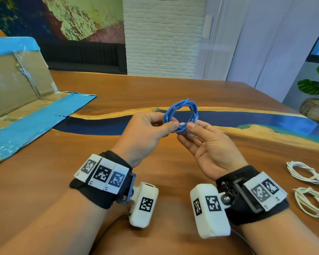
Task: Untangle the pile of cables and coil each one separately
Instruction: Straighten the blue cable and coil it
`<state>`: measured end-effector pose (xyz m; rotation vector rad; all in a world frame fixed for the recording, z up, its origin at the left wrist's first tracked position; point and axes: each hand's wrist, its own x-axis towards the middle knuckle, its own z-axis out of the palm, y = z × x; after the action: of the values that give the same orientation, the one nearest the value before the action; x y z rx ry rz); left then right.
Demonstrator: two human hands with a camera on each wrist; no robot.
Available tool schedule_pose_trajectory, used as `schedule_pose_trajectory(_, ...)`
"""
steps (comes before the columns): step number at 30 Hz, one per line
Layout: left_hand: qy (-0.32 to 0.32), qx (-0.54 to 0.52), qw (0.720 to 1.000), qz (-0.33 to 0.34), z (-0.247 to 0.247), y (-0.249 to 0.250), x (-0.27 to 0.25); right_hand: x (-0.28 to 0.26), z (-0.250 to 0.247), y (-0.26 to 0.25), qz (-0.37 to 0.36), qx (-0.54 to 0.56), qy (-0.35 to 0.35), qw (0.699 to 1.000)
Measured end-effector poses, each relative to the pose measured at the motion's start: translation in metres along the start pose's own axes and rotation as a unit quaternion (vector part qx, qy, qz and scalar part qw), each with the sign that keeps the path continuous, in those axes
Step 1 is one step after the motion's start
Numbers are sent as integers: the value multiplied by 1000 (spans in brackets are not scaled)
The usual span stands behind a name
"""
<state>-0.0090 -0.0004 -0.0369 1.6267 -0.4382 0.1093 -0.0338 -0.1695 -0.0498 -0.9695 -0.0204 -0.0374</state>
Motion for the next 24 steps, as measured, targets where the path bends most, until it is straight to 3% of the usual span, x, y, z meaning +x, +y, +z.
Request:
schedule_pose_trajectory(4, -39, 19, 999, -5, 1, 0, -1, 1, 1, 4, -12, -27, 0, 1000)
schedule_pose_trajectory(9, 12, 3, 1000, 3, 5, -1, -1, 3, 1, 6, 6, -27, -3, 1000)
schedule_pose_trajectory(15, 55, -67, 995, -47, 9, 2, -3, 2, 2, 5, 11, -23, -24, 999)
schedule_pose_trajectory(24, -30, -132, 986, -93, 1, 8, -4, 0, -7, -3, -32, -61, -128, 989)
